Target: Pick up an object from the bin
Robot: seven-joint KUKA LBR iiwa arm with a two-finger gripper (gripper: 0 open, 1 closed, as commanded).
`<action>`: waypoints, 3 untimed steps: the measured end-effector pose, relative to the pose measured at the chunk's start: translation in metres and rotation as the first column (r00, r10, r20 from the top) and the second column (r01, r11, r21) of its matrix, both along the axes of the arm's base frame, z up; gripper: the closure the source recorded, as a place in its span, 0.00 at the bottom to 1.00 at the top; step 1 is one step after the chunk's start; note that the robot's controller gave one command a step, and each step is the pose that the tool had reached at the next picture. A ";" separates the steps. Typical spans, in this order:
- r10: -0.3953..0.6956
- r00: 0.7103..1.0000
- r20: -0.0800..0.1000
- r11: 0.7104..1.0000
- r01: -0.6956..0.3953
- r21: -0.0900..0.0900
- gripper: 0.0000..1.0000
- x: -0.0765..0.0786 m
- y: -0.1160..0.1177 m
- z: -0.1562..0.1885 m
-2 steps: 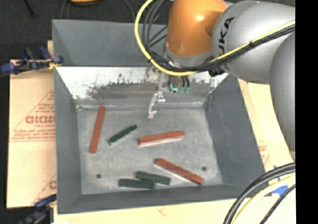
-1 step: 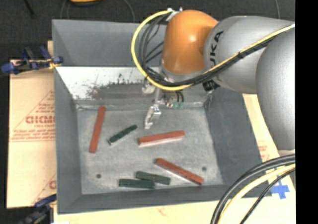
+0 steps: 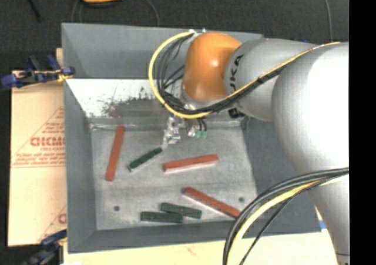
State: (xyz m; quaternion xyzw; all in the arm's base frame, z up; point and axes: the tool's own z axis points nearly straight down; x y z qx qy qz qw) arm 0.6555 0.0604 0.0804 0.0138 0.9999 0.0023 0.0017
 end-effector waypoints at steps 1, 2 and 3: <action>-0.001 1.000 0.002 1.000 0.001 0.000 1.00 0.000 0.000 0.000; 0.024 1.000 0.008 1.000 -0.024 -0.006 0.00 -0.024 -0.034 0.123; 0.025 1.000 0.001 1.000 -0.025 -0.005 0.00 -0.026 -0.033 0.119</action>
Offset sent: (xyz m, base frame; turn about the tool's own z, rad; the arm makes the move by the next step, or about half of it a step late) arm -0.0273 -0.0317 0.1177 -0.0268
